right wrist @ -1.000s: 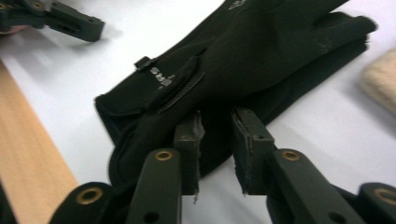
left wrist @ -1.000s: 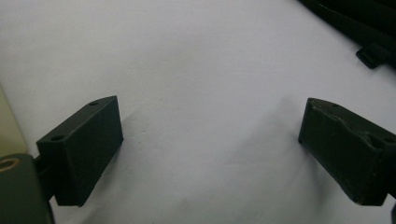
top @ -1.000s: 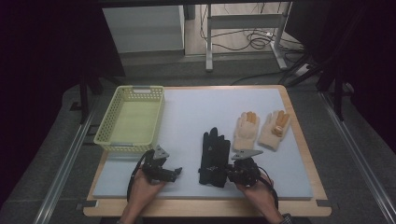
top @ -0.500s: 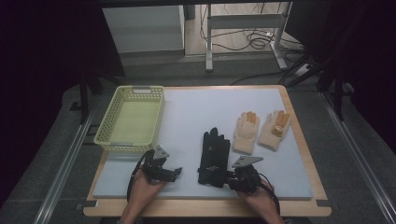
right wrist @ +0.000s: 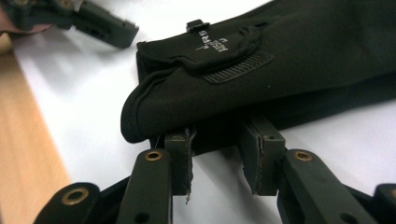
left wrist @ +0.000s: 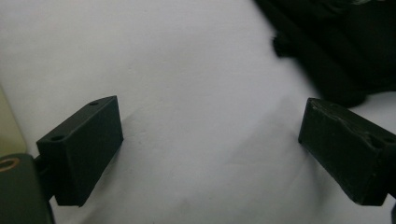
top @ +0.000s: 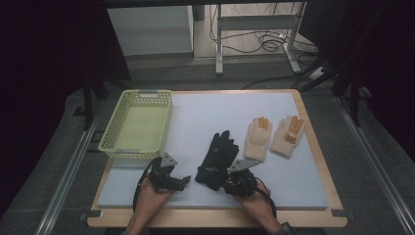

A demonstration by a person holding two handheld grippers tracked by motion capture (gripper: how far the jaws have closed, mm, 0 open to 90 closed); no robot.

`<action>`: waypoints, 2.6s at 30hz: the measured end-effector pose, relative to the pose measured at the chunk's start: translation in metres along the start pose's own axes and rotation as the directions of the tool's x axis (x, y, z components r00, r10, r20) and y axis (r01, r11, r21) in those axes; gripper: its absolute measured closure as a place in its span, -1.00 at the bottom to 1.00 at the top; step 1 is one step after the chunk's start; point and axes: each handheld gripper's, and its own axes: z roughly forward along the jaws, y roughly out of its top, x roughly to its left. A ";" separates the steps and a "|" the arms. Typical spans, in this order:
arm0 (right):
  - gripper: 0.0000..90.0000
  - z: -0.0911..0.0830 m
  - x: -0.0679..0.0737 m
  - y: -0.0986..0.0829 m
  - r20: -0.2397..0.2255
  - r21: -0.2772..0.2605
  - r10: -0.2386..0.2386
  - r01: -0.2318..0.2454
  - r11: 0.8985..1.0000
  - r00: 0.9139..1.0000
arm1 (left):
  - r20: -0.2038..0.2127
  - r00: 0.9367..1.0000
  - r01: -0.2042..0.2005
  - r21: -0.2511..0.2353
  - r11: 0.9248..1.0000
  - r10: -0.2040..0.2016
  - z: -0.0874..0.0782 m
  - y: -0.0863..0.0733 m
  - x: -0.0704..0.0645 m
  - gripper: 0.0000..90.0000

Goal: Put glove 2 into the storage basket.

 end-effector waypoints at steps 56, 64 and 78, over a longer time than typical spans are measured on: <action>-0.55 -0.066 -0.100 -0.049 0.287 -0.022 0.075 -0.072 0.997 0.955 | 0.022 1.000 -0.008 0.034 0.999 0.008 -0.001 0.003 -0.003 -0.96; -0.55 -0.066 -0.100 -0.049 0.288 -0.024 0.074 -0.070 0.997 0.955 | 0.097 0.995 -0.014 0.028 1.000 0.011 -0.008 0.022 -0.011 -1.00; -0.56 -0.066 -0.100 -0.049 0.290 -0.024 0.074 -0.070 0.997 0.954 | 0.130 0.989 -0.076 0.043 0.996 0.070 0.015 0.099 -0.028 -1.00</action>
